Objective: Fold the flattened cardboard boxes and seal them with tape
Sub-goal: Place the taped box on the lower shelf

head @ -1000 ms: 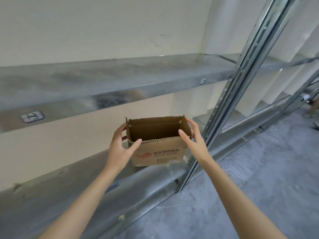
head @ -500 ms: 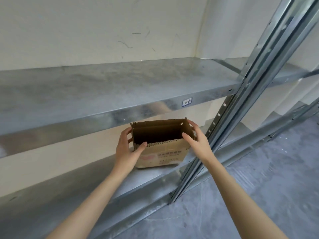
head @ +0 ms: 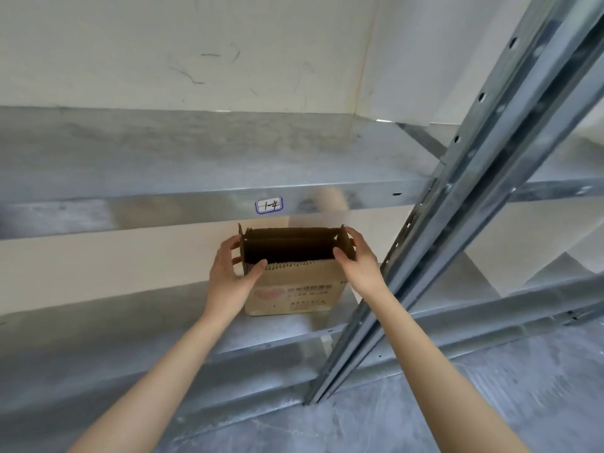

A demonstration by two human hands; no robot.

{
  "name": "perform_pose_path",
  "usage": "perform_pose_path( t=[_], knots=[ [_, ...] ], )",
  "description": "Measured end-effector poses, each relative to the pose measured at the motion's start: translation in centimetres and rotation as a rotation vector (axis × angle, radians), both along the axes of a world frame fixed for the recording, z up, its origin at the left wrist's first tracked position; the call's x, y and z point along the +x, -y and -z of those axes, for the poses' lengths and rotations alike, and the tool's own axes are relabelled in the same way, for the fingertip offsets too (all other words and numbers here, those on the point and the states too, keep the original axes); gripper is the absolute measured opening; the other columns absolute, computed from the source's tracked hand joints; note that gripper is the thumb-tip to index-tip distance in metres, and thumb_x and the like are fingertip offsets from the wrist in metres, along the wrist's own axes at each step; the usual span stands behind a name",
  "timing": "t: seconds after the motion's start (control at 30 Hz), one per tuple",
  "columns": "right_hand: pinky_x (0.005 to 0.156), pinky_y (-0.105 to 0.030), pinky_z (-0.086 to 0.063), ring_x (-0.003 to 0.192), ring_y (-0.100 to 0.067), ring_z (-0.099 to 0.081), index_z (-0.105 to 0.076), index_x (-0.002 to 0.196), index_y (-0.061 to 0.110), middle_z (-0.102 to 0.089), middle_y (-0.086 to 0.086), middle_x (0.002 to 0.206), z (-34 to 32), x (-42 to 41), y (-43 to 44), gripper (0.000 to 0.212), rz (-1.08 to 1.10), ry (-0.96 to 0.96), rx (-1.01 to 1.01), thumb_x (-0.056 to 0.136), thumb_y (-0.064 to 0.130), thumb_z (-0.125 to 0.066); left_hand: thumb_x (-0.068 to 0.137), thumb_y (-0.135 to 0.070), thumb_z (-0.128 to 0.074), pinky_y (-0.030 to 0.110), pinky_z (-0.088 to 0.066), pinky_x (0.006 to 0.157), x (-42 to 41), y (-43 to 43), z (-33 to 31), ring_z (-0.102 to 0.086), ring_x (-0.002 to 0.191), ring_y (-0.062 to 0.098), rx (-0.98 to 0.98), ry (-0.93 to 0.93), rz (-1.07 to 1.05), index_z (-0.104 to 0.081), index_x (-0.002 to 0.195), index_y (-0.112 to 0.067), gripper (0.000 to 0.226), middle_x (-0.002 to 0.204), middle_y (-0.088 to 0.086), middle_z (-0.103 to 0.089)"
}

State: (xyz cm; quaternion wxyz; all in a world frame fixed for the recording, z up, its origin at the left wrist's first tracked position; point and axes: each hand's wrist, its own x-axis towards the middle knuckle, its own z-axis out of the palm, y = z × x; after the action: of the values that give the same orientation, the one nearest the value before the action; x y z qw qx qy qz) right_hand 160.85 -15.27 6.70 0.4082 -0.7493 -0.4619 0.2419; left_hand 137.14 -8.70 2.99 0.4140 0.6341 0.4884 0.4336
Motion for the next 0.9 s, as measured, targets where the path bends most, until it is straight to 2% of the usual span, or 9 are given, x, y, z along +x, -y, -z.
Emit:
perform_pose_path(
  t=[0.07,0.17,0.27,0.37,0.47,0.57,0.67,0.73,0.9],
  knots=[
    [0.104,-0.027,-0.035,0.135,-0.023,-0.044,-0.034,0.152,0.02,-0.044,-0.005,0.15,-0.4,0.6,-0.5,0.054,-0.007,0.025,-0.022,0.102,0.029,-0.053,0.085,-0.03,-0.078,0.028,-0.049,0.095,0.4,0.0,-0.1,-0.059,0.109,0.008,0.005,-0.019,-0.018,-0.046,0.137,-0.025,0.061,0.132,-0.01,-0.057],
    [0.102,-0.026,-0.036,0.134,-0.023,-0.044,-0.035,0.151,0.018,-0.039,-0.006,0.151,-1.1,0.8,-0.8,0.053,-0.045,0.167,-0.016,0.102,0.031,-0.051,0.085,-0.029,-0.078,0.019,-0.047,0.088,0.5,0.0,-0.4,-0.06,0.108,0.007,-0.004,-0.045,-0.002,-0.047,0.137,-0.026,0.061,0.132,-0.01,-0.057],
    [0.109,-0.032,-0.036,0.142,-0.02,-0.035,-0.037,0.151,0.022,-0.033,-0.002,0.158,-2.1,0.0,-1.4,0.05,-0.13,0.287,0.018,0.103,0.033,-0.049,0.084,-0.035,-0.079,0.032,-0.045,0.102,-0.3,-0.3,-1.0,-0.054,0.123,0.014,-0.044,-0.105,0.084,-0.047,0.141,-0.031,0.066,0.138,-0.01,-0.054],
    [0.115,-0.034,-0.032,0.145,-0.019,-0.031,-0.038,0.15,0.026,-0.031,0.001,0.159,-3.0,-1.7,-2.4,0.048,-0.248,0.381,0.006,0.103,0.038,-0.045,0.086,-0.053,-0.07,0.041,-0.03,0.115,-2.5,-1.1,-1.9,-0.039,0.137,0.015,0.01,-0.4,0.063,-0.044,0.146,-0.036,0.067,0.148,-0.01,-0.047],
    [0.099,-0.031,-0.041,0.136,-0.021,-0.042,-0.04,0.148,0.026,-0.038,-0.001,0.152,-3.4,-4.8,-3.6,0.047,-0.328,0.487,-0.002,0.103,0.041,-0.045,0.091,-0.061,-0.056,0.037,-0.018,0.117,-6.1,-1.2,-2.8,-0.03,0.145,0.017,0.171,-0.717,-0.067,-0.04,0.15,-0.034,0.067,0.157,-0.01,-0.038],
    [0.105,-0.038,-0.042,0.136,-0.024,-0.04,-0.041,0.147,0.026,-0.045,-0.003,0.148,-3.6,-9.2,-5.0,0.048,-0.394,0.578,-0.004,0.102,0.044,-0.044,0.094,-0.065,-0.044,0.035,-0.012,0.117,-10.6,-0.6,-3.5,-0.026,0.147,0.019,0.216,-0.923,-0.182,-0.033,0.154,-0.034,0.068,0.161,-0.012,-0.03],
    [0.11,-0.036,-0.033,0.138,-0.025,-0.037,-0.041,0.148,0.025,-0.046,-0.004,0.148,-3.7,-14.5,-6.6,0.052,-0.483,0.65,0.023,0.101,0.047,-0.044,0.092,-0.072,-0.023,0.038,-0.018,0.115,-15.8,0.6,-4.6,-0.032,0.145,0.024,0.201,-1.079,-0.273,-0.033,0.155,-0.029,0.077,0.161,-0.007,-0.032],
    [0.116,-0.036,-0.025,0.143,-0.024,-0.03,-0.037,0.151,0.026,-0.039,-0.002,0.155,-3.7,-18.4,-7.5,0.056,-0.553,0.688,0.026,0.1,0.051,-0.041,0.083,-0.072,-0.01,0.041,-0.025,0.112,-19.5,1.5,-5.4,-0.039,0.141,0.027,0.188,-1.141,-0.315,-0.036,0.154,-0.026,0.088,0.159,-0.003,-0.036],
    [0.121,-0.033,-0.014,0.151,-0.02,-0.017,-0.024,0.157,0.029,-0.022,0.003,0.164,-3.5,-28.8,-9.0,0.065,-0.722,0.706,0.044,0.1,0.054,-0.041,0.086,-0.068,-0.016,0.043,-0.033,0.106,-29.5,4.1,-6.4,-0.048,0.131,0.029,0.15,-1.16,-0.42,-0.044,0.15,-0.018,0.086,0.153,0.005,-0.045]
  ],
)
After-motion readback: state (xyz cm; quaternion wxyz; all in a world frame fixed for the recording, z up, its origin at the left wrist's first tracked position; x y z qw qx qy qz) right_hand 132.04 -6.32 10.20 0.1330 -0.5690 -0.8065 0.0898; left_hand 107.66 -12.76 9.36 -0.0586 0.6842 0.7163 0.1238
